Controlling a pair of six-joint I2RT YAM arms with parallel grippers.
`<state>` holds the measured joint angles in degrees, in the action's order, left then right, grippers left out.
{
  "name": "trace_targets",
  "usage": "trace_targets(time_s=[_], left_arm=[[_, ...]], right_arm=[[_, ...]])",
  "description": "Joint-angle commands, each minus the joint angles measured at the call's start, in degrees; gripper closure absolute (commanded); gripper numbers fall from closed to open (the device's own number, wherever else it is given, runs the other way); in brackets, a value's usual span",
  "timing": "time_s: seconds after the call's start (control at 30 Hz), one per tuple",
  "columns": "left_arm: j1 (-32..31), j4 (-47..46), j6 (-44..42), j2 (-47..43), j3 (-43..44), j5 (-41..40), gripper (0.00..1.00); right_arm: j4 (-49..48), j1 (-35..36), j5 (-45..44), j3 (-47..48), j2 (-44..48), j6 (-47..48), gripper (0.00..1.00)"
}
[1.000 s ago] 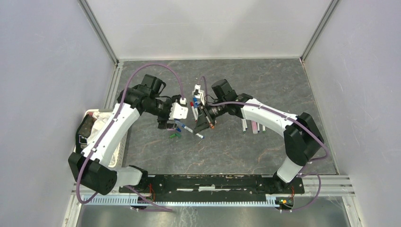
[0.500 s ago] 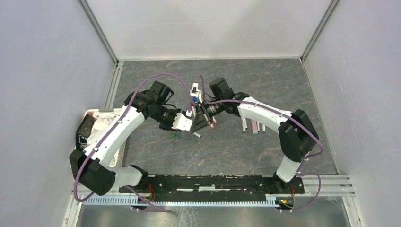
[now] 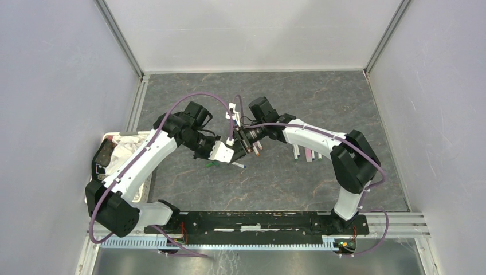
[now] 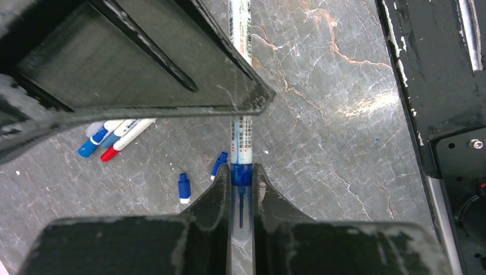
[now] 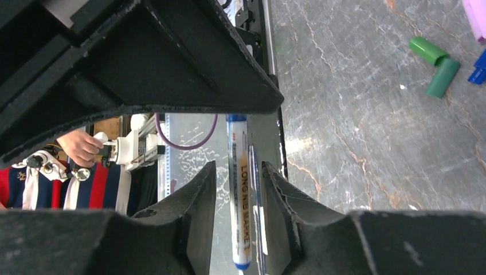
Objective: Open the pen caps
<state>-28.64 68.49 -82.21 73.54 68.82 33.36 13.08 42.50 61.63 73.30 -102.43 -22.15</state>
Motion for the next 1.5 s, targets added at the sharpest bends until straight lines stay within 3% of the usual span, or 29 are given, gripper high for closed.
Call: trace_targets(time_s=[0.0,0.23,0.3,0.37,0.53,0.63,0.73,0.9,0.97,1.03,1.1,1.17,1.27,1.4,1.47], left_arm=[[-0.2,-1.5,0.2,-1.3,0.0,1.8,0.98],[-0.2,-1.7,0.3,-1.3,0.2,1.7,0.98],[-0.2,-1.6,0.0,-1.4,0.0,1.5,0.98],[-0.2,-1.6,-0.1,-1.5,-0.1,1.2,0.96],[-0.4,-1.6,-0.6,-1.3,0.0,1.1,0.52],[-0.8,-1.6,-0.9,-0.7,0.4,1.2,0.45],[-1.1,-1.6,-1.0,-0.3,0.8,1.6,0.5],[-1.2,-1.6,-1.4,0.0,1.5,1.3,0.81],[-1.2,-1.1,-1.5,0.0,2.0,1.5,0.93],[-1.2,-0.6,-1.8,0.0,2.5,1.5,0.98],[-1.2,0.2,-2.4,0.0,2.6,1.3,0.98],[-1.2,0.6,-2.9,-0.1,2.6,1.2,0.98],[-1.2,1.2,-3.4,0.3,3.1,1.5,0.98],[-1.4,3.0,-5.1,1.5,5.0,2.5,0.98],[-1.4,4.8,-6.6,2.5,6.5,2.2,0.98]], right_arm=[[-6.2,1.7,1.1,2.3,-1.6,-3.4,0.61],[-7.5,3.1,1.9,6.1,-5.4,-5.4,0.64],[-9.0,3.1,1.8,6.4,-6.1,-7.1,0.78],[-10.7,3.1,1.7,6.3,-6.6,-8.9,0.99],[-12.4,3.1,2.6,6.3,-6.6,-10.3,1.0],[-14.6,3.1,3.9,6.2,-6.4,-11.4,1.0],[-18.4,3.5,5.3,5.4,-6.1,-14.0,1.0],[-20.1,3.6,5.7,4.7,-6.2,-15.2,0.99],[-21.4,3.8,6.2,4.4,-6.3,-16.1,0.84],[-21.6,4.0,6.7,4.2,-6.4,-16.1,0.72],[-22.1,4.1,7.1,3.9,-6.6,-16.4,0.69],[-22.2,4.0,7.3,4.2,-7.3,-16.8,0.74],[-22.4,4.2,6.7,5.9,-9.2,-17.5,0.99],[-25.1,4.4,3.8,9.9,-13.2,-21.1,1.0],[-18.5,4.2,2.5,12.4,-15.1,-17.9,1.0]])
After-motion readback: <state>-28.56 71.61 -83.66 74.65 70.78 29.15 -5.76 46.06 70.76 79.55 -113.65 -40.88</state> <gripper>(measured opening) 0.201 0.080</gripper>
